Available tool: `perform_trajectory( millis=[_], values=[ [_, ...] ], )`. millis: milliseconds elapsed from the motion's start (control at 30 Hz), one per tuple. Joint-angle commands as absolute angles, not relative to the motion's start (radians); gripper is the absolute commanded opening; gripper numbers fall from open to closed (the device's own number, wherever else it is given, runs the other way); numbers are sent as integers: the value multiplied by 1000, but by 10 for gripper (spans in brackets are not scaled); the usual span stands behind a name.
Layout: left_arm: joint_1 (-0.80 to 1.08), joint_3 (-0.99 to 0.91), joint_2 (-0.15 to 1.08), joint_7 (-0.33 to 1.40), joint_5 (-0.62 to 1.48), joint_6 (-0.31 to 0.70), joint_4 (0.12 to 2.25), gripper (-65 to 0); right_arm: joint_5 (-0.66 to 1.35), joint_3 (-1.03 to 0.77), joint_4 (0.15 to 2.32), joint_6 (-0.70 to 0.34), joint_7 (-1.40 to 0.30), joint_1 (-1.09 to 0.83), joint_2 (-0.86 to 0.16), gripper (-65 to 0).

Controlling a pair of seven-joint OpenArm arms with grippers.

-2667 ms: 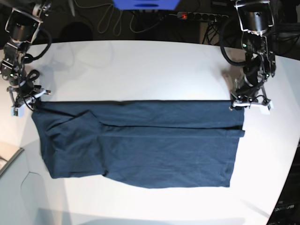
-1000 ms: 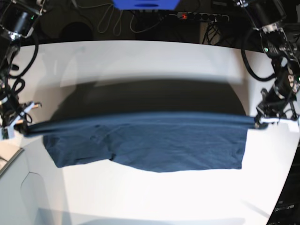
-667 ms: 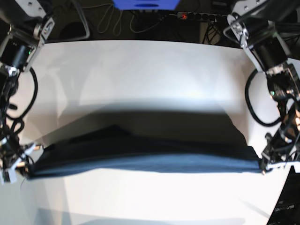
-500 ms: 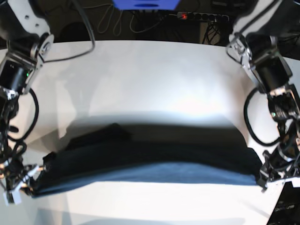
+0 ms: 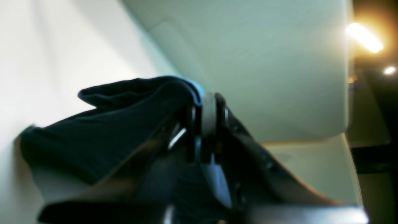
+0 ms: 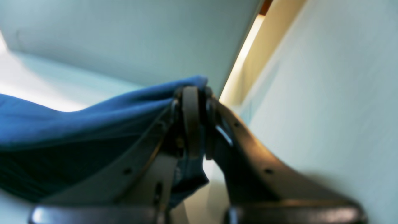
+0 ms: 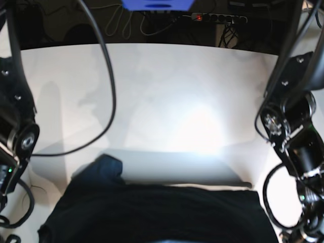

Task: Layout the t-shirt on the table in an organized manner, then fold the t-shirt properly
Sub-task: 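Lay the shirt flat with both grippers, drawing it open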

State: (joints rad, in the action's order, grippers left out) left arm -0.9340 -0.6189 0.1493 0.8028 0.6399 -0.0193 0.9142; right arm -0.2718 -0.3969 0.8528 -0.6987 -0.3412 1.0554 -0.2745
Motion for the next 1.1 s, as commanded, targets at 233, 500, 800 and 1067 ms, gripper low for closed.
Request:
perform_trajectory(
  millis=[233,500,800,1067],
  values=[
    [-1144,-616,160,794,665,-5,877,-650,-275,-398,834,-698,-289,1216,-289,-650],
    [-970,-552,159,796,696,-1,938,-650,-268,-475,917,-698,-292,1050,-326,-650],
    [-644,-552,170,816,969,-4,1043,-650,-99,-515,1290,-698,-294,553,-315,-650],
    [-329,-552,162,840,1061,1,1165,-650,102,-559,1564,-698,-285,68,-263,-650]
  ],
)
